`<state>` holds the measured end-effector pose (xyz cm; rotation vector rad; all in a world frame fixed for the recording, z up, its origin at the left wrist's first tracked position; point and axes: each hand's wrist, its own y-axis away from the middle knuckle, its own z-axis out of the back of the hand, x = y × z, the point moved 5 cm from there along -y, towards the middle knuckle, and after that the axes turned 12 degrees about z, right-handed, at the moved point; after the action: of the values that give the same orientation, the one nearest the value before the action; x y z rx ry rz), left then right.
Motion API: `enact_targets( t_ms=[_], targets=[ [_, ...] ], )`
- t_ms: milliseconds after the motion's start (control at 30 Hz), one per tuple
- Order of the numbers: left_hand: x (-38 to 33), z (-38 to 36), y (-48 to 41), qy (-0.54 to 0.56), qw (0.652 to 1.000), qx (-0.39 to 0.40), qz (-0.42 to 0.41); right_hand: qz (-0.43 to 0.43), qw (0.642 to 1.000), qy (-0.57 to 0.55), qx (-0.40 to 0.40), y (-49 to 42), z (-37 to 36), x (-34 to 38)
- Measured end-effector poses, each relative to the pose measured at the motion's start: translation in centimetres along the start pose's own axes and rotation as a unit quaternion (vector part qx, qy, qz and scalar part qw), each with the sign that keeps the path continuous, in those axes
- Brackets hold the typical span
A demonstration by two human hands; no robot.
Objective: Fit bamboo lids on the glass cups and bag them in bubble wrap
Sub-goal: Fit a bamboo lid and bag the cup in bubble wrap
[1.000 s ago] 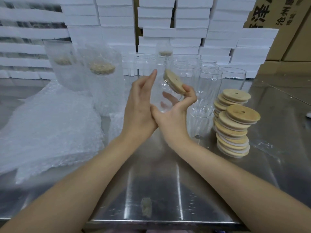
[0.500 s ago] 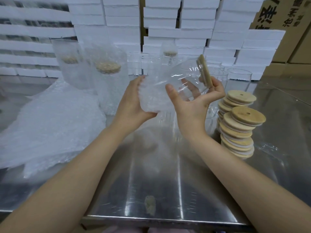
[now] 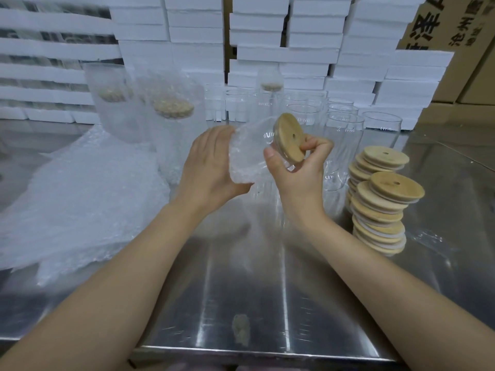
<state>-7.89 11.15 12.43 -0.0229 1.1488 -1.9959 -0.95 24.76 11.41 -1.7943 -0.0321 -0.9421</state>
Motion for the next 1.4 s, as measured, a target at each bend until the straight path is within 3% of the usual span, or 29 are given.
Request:
enact_targets(
  t_ms=[300, 433, 533, 667, 933, 1067, 1133, 1200, 1300, 1400],
  targets=[
    [-2.0, -1.4, 0.9, 0.059, 0.995, 0.084, 0.008, -0.021, 0.994, 0.066, 0.089, 1.2, -0.7, -1.4],
    [-2.5, -0.4, 0.7, 0.090, 0.993, 0.068, -0.026, -0.037, 0.998, 0.040, 0.004, 0.5, 0.1, -1.2],
    [-1.9, 0.4, 0.2, -0.014, 0.994, 0.058, -0.089, -0.051, 0.995, -0.006, -0.091, -0.1, 1.3, -1.1],
    [-0.2, 0.0, 0.1, -0.099, 0.987, 0.100, -0.075, -0.099, 0.982, -0.043, -0.152, -0.7, 2.5, -1.5],
    [-0.5, -0.5, 0.7, -0.109, 0.991, 0.034, -0.071, -0.187, 0.978, -0.074, 0.049, 1.1, -0.7, -1.7],
    [-0.5, 0.2, 0.1, -0.004, 1.000, 0.001, 0.011, -0.154, 0.982, -0.106, 0.022, -0.2, -0.1, -1.8],
    [-0.2, 0.6, -0.1, 0.130, 0.986, -0.002, 0.104, -0.157, 0.976, -0.151, -0.029, -1.1, 0.7, -2.0],
    [-0.1, 0.4, 0.2, 0.214, 0.964, 0.008, 0.161, -0.177, 0.975, -0.135, -0.017, -1.3, 0.7, -2.3],
    [-0.6, 0.1, 0.8, 0.234, 0.961, 0.029, 0.146, -0.189, 0.977, -0.095, 0.017, -0.8, 0.2, -2.8],
    [-1.3, 0.1, 1.0, 0.224, 0.969, 0.035, 0.098, -0.148, 0.986, -0.064, -0.034, -1.5, 1.1, -2.7]
  ],
)
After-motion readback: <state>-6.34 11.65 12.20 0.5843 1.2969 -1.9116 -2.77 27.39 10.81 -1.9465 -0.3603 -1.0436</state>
